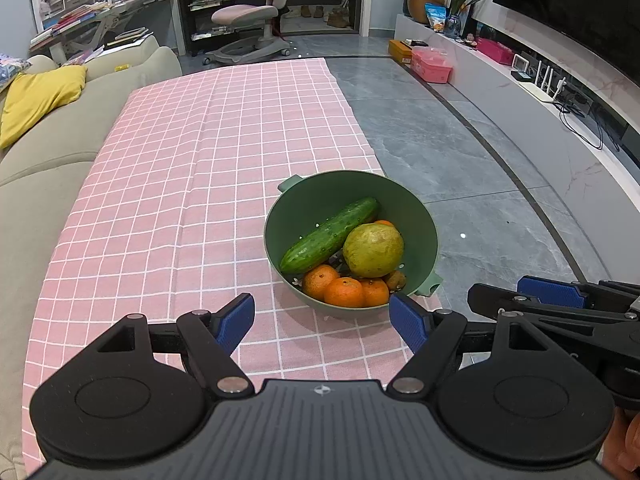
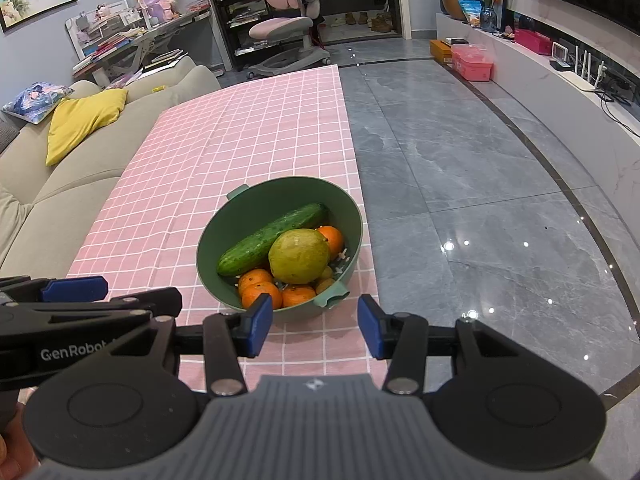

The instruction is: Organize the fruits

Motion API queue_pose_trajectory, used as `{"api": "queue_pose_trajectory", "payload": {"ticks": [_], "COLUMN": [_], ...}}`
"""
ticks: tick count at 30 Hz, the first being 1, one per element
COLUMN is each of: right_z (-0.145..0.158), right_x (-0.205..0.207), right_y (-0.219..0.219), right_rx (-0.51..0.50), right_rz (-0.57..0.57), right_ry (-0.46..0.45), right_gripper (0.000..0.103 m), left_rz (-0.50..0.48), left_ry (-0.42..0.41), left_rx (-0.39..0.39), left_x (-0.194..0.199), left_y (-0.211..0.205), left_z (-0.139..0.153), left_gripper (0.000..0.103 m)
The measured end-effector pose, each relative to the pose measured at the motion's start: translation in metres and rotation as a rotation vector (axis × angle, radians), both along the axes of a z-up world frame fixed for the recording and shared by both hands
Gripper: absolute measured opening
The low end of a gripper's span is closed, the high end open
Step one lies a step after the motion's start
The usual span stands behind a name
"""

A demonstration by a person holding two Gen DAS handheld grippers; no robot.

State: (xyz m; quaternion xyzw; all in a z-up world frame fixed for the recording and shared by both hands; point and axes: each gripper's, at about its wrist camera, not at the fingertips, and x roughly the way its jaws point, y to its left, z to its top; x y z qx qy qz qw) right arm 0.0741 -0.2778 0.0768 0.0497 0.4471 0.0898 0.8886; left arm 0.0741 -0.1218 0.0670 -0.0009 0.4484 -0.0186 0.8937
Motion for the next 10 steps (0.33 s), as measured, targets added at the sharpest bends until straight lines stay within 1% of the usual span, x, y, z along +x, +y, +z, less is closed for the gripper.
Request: {"api": "queue_pose_trajectory", "payload": {"ticks": [7,10], "right_z": [0.0001,-0.0003], "right_x": [0.0000,0.0000], "right_y": [-0.0001,-0.0004], "right_rx": [-0.001,-0.002], "right_rz": [0.000,0.000], "right_ry": [-0.001,-0.001], "right_gripper": [0.045,0.045], "left_rz": [-0.020,-0.029], "left_ry": [-0.020,-0.016], "left_rx": [0.001,-0.004], "left_x": [-0.0001,0.0010], "left_y": [-0.0017,-0.0012], "left_z": [-0.0003,-0.0013], "left_gripper": [0.090,0.090]}}
